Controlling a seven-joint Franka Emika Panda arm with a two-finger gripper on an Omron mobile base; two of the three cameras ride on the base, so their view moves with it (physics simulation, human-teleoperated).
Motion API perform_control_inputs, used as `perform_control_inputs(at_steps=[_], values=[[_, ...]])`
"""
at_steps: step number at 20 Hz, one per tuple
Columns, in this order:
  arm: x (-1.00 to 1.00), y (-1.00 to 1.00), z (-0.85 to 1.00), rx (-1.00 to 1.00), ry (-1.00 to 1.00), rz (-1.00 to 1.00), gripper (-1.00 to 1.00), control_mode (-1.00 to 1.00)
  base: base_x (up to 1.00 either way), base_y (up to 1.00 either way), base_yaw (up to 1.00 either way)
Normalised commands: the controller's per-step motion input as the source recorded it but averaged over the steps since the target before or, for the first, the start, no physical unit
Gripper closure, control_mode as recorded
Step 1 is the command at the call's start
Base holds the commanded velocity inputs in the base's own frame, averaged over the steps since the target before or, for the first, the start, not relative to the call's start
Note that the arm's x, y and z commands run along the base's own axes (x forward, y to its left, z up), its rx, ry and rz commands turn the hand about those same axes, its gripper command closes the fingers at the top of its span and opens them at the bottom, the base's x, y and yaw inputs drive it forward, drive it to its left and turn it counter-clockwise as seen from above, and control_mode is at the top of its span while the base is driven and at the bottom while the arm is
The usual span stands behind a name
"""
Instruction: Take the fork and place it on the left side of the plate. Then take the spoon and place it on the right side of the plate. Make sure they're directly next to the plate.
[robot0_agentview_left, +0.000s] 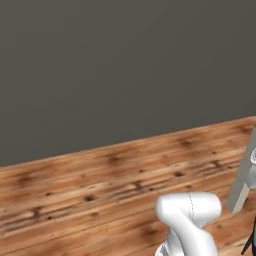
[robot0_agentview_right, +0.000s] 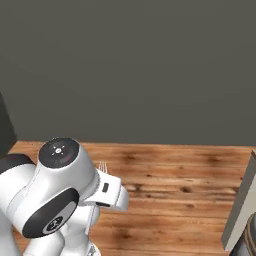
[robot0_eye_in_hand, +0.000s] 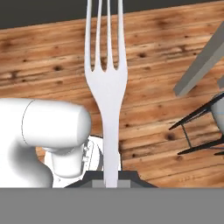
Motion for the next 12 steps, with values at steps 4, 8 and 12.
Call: perform_control_inputs(at_steps=[4,8,12], values=[[0.0,0.0,0.0,0.0,0.0,0.0,1.0,1.0,0.4,0.0,-0.67],[0.0,0.0,0.0,0.0,0.0,0.0,1.0,1.0,0.61,0.16,-0.6],[0.0,0.0,0.0,0.0,0.0,0.0,1.0,1.0,0.83,0.56,-0.52]])
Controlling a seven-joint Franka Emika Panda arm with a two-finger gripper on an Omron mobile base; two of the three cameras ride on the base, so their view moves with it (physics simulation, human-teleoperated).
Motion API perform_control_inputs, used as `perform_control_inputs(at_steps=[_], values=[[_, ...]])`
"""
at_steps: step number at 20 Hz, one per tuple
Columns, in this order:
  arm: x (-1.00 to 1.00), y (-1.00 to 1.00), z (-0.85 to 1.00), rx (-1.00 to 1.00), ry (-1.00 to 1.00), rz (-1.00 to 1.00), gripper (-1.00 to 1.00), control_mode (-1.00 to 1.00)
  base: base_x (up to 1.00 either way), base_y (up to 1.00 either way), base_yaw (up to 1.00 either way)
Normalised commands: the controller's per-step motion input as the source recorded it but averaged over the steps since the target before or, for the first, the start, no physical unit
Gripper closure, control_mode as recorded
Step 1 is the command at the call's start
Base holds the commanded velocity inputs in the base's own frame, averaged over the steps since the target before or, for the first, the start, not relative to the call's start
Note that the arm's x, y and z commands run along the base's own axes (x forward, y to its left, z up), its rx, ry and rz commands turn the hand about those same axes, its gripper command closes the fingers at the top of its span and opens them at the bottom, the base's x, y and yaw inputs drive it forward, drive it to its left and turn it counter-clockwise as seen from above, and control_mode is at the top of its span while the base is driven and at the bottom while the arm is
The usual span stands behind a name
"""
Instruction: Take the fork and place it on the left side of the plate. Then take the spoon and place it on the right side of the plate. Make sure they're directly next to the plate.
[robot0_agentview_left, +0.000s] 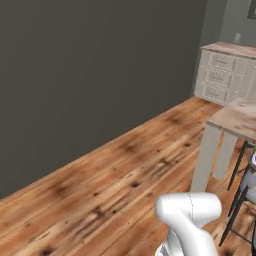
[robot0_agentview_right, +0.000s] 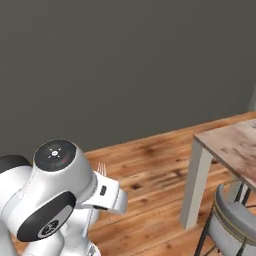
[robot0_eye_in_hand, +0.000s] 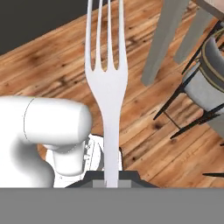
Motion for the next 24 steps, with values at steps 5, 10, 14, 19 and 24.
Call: perform_control_inputs(at_steps=[5,10,14,19,24], values=[[0.0,0.0,0.0,0.0,0.0,0.0,1.0,1.0,0.96,0.7,-0.44],[0.0,0.0,0.0,0.0,0.0,0.0,1.0,1.0,1.0,0.67,-0.44],[0.0,0.0,0.0,0.0,0.0,0.0,1.0,1.0,0.98,0.64,-0.47],[0.0,0.0,0.0,0.0,0.0,0.0,1.0,1.0,0.96,0.63,-0.47],[0.0,0.0,0.0,0.0,0.0,0.0,1.0,1.0,0.97,0.62,-0.47]])
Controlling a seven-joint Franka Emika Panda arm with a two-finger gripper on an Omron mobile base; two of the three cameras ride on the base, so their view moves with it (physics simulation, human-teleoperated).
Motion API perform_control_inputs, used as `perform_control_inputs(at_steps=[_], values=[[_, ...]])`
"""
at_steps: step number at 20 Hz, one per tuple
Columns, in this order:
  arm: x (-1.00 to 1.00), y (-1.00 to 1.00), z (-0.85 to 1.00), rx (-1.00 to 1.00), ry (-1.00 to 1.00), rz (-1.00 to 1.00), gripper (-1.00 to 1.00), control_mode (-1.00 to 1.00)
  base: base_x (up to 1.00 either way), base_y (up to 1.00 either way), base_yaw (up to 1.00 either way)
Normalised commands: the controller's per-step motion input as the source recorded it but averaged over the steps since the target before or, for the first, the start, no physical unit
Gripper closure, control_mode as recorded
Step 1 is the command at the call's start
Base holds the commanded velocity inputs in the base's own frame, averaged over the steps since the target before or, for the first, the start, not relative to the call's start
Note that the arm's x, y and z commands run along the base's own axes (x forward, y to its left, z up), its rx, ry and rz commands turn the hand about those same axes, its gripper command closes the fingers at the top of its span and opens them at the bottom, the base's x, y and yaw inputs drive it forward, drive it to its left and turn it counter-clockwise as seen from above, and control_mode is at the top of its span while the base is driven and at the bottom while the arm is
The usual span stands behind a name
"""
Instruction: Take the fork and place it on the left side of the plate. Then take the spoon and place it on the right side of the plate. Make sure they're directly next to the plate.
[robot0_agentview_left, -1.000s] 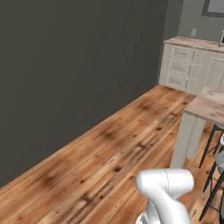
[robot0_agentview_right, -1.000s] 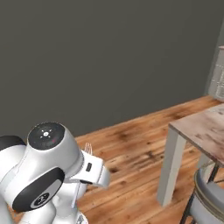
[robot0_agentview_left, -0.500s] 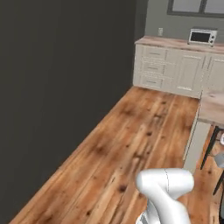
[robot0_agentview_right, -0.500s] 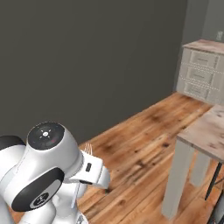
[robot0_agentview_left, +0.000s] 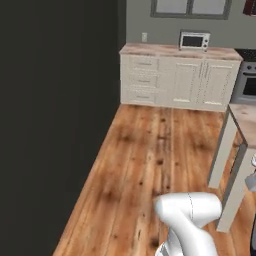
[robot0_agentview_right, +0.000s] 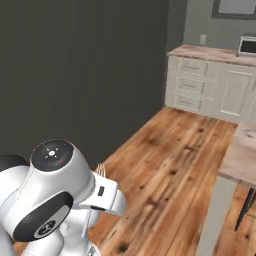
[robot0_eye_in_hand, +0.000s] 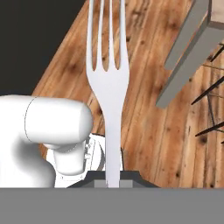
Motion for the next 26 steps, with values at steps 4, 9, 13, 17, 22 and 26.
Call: perform_control_inputs(at_steps=[4,9,13,17,22,26], values=[[0.0,0.0,0.0,0.0,0.0,0.0,1.0,1.0,0.92,0.55,-0.48],[0.0,0.0,0.0,0.0,0.0,0.0,1.0,1.0,0.85,0.43,-0.49],[0.0,0.0,0.0,0.0,0.0,0.0,1.0,1.0,0.82,0.38,-0.49],[0.0,0.0,0.0,0.0,0.0,0.0,1.0,1.0,0.87,0.39,-0.47],[0.0,0.0,0.0,0.0,0.0,0.0,1.0,1.0,0.87,0.48,-0.47],[0.0,0.0,0.0,0.0,0.0,0.0,1.0,1.0,0.89,0.62,-0.42]])
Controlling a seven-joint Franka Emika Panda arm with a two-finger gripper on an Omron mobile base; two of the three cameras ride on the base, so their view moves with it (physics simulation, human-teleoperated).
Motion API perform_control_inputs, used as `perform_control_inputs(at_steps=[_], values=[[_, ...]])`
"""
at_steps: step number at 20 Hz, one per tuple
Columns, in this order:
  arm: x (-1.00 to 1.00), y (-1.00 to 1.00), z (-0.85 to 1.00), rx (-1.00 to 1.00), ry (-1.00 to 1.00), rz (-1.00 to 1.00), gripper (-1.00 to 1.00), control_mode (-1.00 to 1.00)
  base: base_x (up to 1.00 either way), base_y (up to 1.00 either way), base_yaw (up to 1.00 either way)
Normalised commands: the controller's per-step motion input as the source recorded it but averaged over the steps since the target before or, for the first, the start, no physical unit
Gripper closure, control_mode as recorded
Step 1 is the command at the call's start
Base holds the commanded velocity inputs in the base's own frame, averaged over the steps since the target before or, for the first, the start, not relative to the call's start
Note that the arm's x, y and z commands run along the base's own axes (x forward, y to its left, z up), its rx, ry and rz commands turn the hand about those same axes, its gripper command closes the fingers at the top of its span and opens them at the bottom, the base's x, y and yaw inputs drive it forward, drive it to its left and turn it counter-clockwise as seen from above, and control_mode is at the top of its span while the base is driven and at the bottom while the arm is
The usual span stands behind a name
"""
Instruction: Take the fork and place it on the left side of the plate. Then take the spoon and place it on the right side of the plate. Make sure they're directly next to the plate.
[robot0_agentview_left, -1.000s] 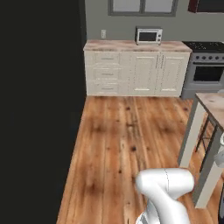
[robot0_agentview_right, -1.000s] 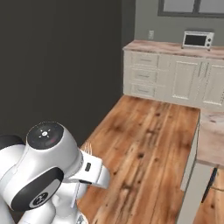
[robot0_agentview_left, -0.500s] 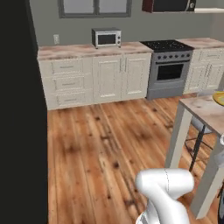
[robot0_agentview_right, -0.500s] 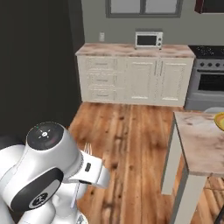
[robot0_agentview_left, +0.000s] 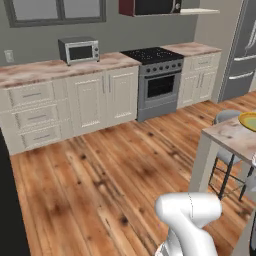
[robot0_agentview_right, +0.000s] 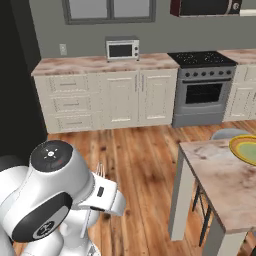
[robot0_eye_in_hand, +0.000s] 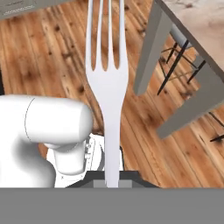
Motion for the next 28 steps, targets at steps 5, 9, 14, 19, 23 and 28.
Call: perform_control_inputs(at_steps=[5,9,14,19,23,28], values=[[0.0,0.0,0.0,0.0,0.0,0.0,1.0,1.0,0.88,0.64,-0.43],[0.0,0.0,0.0,0.0,0.0,0.0,1.0,1.0,0.85,0.61,-0.45],[0.0,0.0,0.0,0.0,0.0,0.0,1.0,1.0,0.8,0.59,-0.47],[0.0,0.0,0.0,0.0,0.0,0.0,1.0,1.0,0.75,0.59,-0.47],[0.0,0.0,0.0,0.0,0.0,0.0,1.0,1.0,0.74,0.58,-0.48],[0.0,0.0,0.0,0.0,0.0,0.0,1.0,1.0,0.7,0.53,-0.5]])
